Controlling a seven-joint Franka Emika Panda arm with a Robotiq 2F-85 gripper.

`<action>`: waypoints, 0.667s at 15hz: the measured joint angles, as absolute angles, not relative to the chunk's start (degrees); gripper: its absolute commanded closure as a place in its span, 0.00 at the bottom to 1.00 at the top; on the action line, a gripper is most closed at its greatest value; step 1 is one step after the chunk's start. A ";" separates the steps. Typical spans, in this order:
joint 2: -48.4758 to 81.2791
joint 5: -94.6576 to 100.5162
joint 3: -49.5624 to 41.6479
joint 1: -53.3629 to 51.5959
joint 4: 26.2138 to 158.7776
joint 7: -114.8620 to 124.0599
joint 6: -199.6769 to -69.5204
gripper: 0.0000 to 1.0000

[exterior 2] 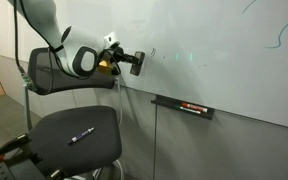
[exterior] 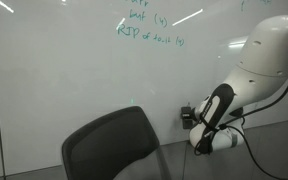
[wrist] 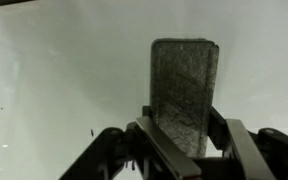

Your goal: Pick up the black eraser and wipe the black writing from the whiteboard

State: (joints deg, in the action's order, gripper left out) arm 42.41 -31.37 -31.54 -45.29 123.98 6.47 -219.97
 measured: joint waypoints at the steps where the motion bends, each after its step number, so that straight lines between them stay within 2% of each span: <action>1: 42.41 -31.37 -31.86 -45.28 123.73 6.48 -219.97 0.70; 5: 42.49 -31.01 -32.34 -44.77 122.44 6.55 -219.75 0.70; 10: 42.25 -31.21 -22.27 -33.79 117.54 1.52 -220.20 0.70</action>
State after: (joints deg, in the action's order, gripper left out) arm 42.25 -31.21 -22.27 -33.79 117.54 1.52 -220.20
